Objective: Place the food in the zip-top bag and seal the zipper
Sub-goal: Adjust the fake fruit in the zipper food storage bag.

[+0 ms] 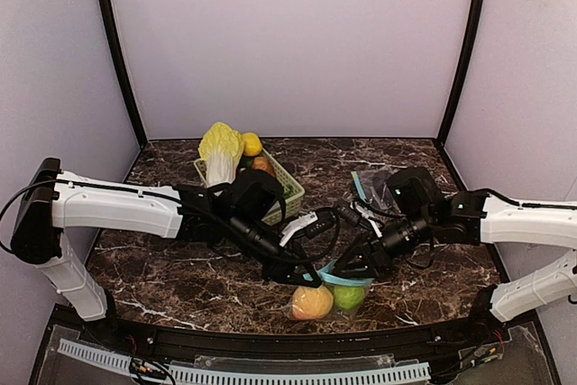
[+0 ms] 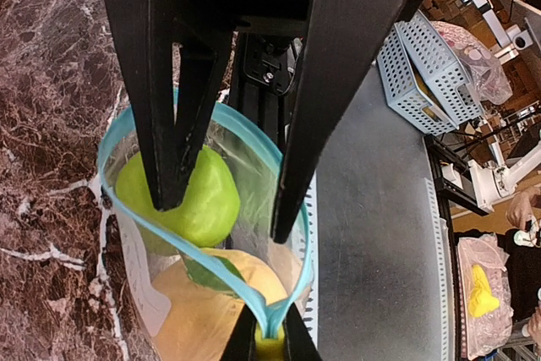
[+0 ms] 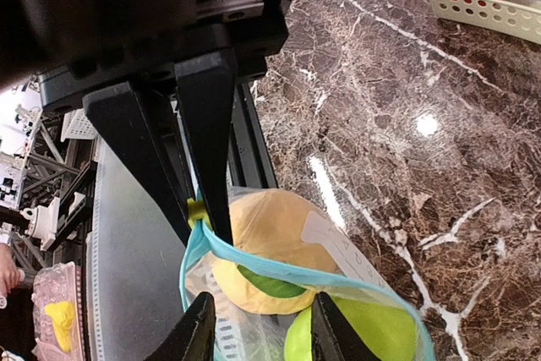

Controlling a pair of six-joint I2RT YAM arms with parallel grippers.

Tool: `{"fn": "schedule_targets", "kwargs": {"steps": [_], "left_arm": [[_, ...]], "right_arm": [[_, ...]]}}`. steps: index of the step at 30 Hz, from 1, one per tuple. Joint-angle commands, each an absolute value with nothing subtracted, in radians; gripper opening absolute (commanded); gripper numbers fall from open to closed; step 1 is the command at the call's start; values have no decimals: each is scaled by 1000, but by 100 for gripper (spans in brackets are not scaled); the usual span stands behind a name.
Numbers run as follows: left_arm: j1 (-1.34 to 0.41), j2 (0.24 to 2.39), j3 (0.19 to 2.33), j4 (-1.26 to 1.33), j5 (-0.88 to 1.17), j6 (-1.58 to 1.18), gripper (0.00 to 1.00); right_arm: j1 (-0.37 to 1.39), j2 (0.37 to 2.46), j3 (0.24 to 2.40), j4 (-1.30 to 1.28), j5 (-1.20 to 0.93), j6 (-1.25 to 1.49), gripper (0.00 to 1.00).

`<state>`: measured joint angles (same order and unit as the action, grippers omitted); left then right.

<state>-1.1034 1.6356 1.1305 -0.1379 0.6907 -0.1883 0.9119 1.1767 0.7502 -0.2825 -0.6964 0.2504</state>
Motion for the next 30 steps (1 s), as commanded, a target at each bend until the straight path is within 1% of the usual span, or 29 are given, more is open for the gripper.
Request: {"fn": "schedule_targets", "kwargs": {"steps": [1,2,5,7,8,10,12,17,18,23,26,30], "left_arm": [[-1099,1618,1168,-155,718,-171,1],[-1099,1620,1168,-154,717,-172,1],[-1098,1626,1169,-152,722,-172,1],[-1099,1630,1170,-152,727,-172,1],[-1099,1632,1171,-154,729,-170,1],[-1099,1635,1173,-156,733,-168,1],[-1099,1634,1174,-151,737,-167,1],[-1099,1633,1169,-118,745,-186,1],[-1099,1632,1166,-109,748,-187,1],[-1095,1635,1158,-130,729,-173,1],[-1084,1636,1142,-195,681,-140,1],[-1077,1654,1138,-277,644,-85,1]], "right_arm": [[927,1178,715,-226,-762,265,36],[927,1177,712,-224,-769,266,37],[927,1170,706,-215,-787,280,43],[927,1158,705,-208,-782,288,43],[926,1152,704,-206,-782,292,42],[927,1145,705,-200,-786,299,36],[926,1143,695,-190,-783,304,28],[927,1147,681,-156,-783,322,1],[927,1146,681,-148,-785,327,0],[926,1132,675,-141,-768,337,0],[925,1108,668,-143,-734,352,0],[925,1082,675,-144,-734,365,35]]}}
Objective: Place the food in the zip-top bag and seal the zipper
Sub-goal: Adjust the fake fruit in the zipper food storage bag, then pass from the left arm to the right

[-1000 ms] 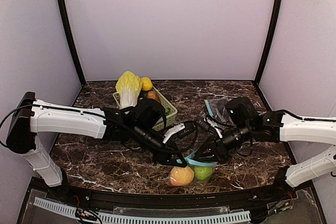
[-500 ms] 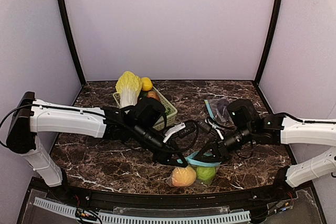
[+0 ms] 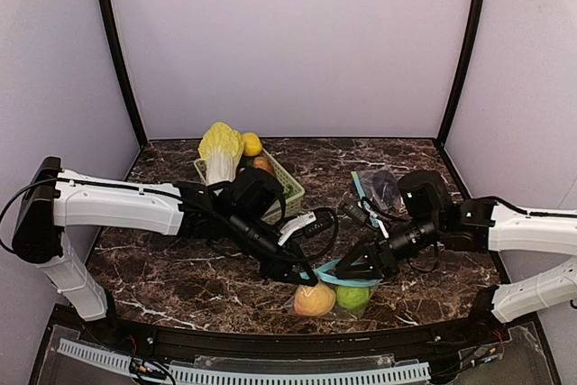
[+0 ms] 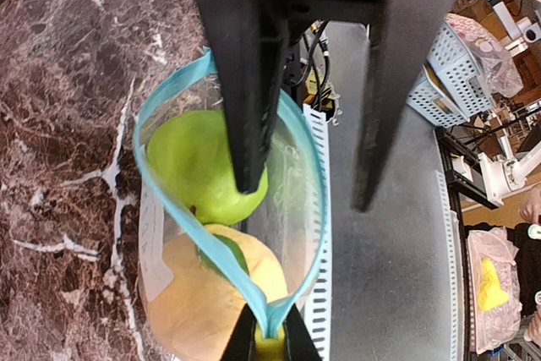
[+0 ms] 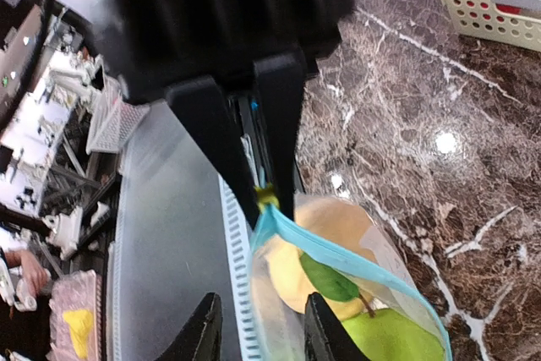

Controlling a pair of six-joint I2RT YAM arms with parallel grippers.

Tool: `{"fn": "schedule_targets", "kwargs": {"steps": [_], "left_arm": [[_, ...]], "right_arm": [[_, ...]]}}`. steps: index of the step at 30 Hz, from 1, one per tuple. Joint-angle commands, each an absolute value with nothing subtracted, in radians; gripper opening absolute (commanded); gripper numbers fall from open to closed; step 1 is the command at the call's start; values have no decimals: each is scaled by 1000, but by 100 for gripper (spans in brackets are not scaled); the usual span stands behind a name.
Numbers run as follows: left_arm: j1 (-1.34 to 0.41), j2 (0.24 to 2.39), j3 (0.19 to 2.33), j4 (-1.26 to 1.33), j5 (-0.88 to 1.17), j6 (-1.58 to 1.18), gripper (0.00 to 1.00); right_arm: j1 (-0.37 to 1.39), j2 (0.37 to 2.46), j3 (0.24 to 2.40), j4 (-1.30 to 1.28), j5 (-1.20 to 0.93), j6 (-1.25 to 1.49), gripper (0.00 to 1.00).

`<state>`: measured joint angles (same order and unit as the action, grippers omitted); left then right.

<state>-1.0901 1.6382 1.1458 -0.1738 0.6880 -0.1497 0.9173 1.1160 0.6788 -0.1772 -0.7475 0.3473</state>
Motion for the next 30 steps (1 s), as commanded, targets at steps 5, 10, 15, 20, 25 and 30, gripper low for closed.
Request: {"fn": "schedule_targets", "kwargs": {"steps": [5,10,15,20,25,30], "left_arm": [[-1078,1665,1141,-270,674,-78,1],[-1077,1664,1148,-248,688,-78,1],[-1077,1665,1152,-241,707,-82,1],[-1072,1659,1148,-233,704,-101,1],[-1066,1610,1079,-110,704,-187,36],[-1038,1536,872,241,704,-392,62]], "right_arm": [[926,1123,671,-143,-763,358,50],[929,1156,655,-122,-748,337,53],[929,1195,675,-123,-770,317,53],[936,1216,668,-131,-776,310,25],[936,1176,653,-108,-736,327,0],[936,1132,626,-44,-718,367,0]]}}
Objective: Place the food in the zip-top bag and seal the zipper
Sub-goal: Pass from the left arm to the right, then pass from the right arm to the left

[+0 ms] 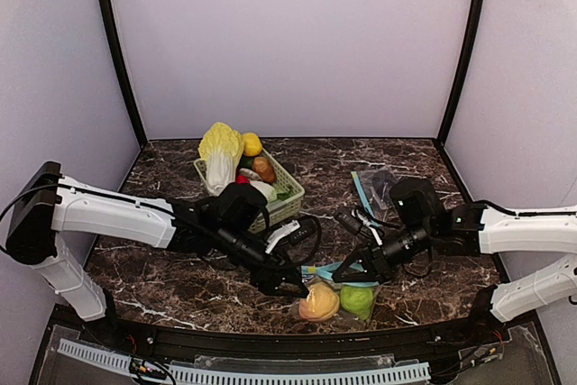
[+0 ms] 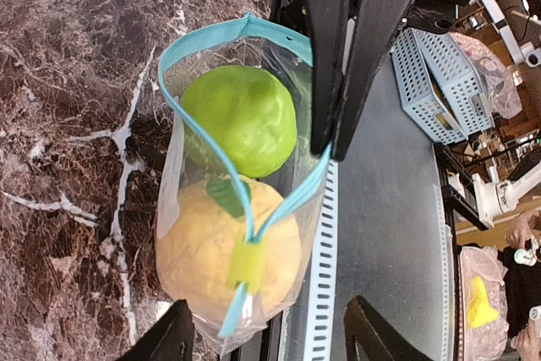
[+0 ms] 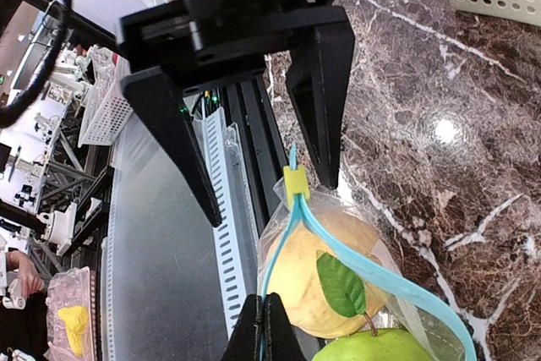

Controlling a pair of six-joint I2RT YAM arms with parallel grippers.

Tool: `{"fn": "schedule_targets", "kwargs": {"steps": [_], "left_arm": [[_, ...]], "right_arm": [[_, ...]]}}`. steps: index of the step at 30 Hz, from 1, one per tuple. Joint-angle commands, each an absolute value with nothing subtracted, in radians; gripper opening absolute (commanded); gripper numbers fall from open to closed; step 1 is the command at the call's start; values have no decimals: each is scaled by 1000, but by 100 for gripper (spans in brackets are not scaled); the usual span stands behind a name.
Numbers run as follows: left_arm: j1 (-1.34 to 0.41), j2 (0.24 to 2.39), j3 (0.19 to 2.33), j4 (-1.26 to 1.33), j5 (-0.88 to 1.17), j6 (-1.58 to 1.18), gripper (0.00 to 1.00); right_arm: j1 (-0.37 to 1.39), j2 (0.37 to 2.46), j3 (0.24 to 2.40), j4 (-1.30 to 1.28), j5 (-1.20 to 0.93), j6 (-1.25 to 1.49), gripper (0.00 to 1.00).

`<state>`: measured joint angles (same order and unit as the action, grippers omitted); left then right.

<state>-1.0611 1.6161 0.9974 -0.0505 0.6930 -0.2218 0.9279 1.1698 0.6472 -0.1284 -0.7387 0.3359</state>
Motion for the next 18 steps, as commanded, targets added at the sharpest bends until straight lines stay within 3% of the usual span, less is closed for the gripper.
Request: {"fn": "schedule_targets", "kwargs": {"steps": [1,4,14,16,18], "left_arm": [[-1034,1526,853,279,706,-414,62],[-1028,1527,810,379,704,-477,61],[-1018,1555,800,486,718,-538,24],[-1018,1557,797,494,729,-545,24],[-1017,1558,791,505,738,-554,35]], "right_arm": [[936,1129,622,-34,-719,373,0],[936,1130,613,-9,-732,386,0],[936,1130,603,-5,-734,397,0],[935,1126,601,-5,-724,401,0],[936,1119,601,-4,-712,406,0]]}}
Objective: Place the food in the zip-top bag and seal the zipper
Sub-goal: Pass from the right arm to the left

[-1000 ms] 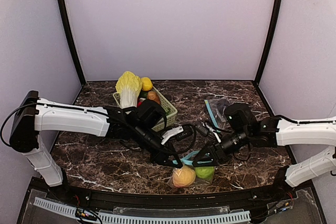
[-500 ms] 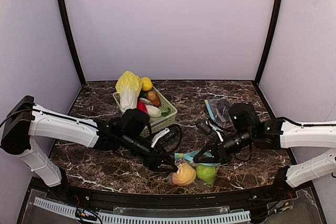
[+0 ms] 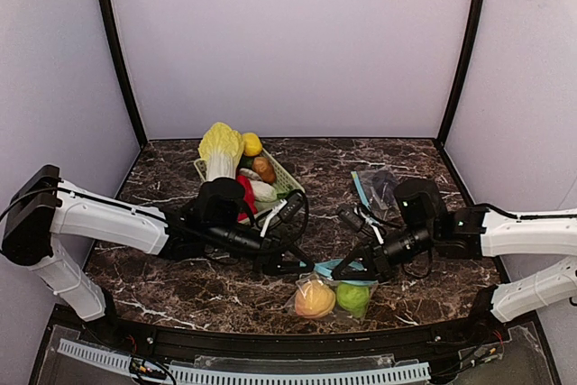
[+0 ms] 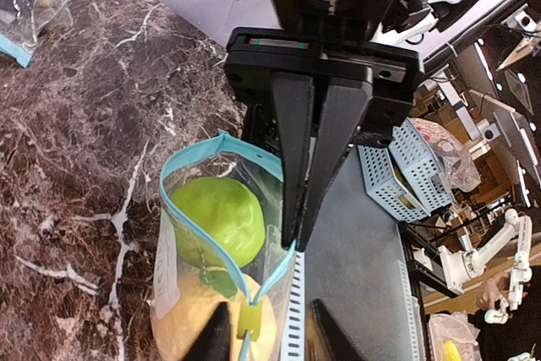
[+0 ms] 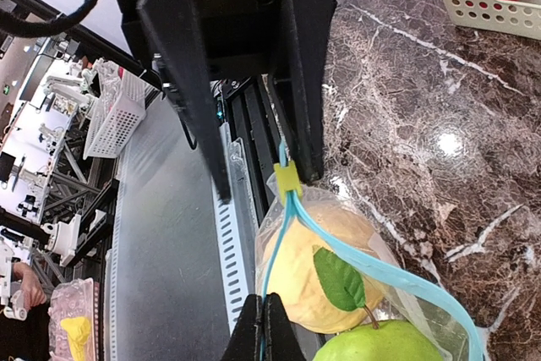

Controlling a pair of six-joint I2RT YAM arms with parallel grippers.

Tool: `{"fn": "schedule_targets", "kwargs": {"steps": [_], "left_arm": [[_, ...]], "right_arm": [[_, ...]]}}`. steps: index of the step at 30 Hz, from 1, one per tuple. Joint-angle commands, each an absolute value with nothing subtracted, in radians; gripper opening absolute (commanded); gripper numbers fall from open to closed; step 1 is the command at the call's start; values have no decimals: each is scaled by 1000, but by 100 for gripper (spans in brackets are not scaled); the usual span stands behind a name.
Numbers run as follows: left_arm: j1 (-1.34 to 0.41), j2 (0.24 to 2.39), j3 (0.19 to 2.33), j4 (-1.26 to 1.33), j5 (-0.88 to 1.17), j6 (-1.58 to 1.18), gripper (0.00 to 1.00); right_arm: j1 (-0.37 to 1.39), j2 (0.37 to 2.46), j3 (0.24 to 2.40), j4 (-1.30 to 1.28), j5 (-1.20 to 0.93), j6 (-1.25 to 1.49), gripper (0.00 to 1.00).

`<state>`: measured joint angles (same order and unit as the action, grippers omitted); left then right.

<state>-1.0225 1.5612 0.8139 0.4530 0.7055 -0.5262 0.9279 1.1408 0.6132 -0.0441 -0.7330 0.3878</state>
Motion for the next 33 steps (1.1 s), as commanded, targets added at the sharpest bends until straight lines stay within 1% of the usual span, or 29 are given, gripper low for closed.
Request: {"fn": "schedule_targets", "kwargs": {"steps": [1,2,3,5,8,9,15,18,20,22,26,31,32,33], "left_arm": [[-1018,1558,786,508,741,-555,40],[-1017,1558,783,509,742,-556,46],[-1018,1559,781,506,743,-556,50],[-1017,1565,780,490,744,-551,53],[-1019,1577,779,478,752,-547,52],[-1019,1580,778,478,753,-548,47],[-1019,1588,782,470,755,-539,31],[-1019,1593,783,471,758,-539,26],[-1019,1594,783,471,761,-539,13],[-1019,1595,783,469,762,-539,7],[-1019,1591,785,455,762,-532,1],[-1022,1580,793,426,757,-507,1],[-1023,1577,797,409,757,-501,1],[-1027,1576,806,398,754,-486,1]], "right_arm": [[936,1116,600,-4,-709,407,0],[936,1114,600,-5,-706,408,0],[934,1114,600,-4,-704,411,0],[934,1111,598,-5,-700,415,0],[933,1107,598,-5,-698,420,0],[932,1105,598,-4,-697,420,0],[927,1092,592,-5,-692,430,0],[923,1088,586,-5,-690,434,0],[921,1089,583,-5,-689,437,0],[919,1088,583,-4,-687,439,0],[913,1081,582,26,-686,443,0],[910,1081,589,28,-685,446,0],[910,1083,594,25,-680,444,7],[910,1085,599,19,-673,440,20]]}}
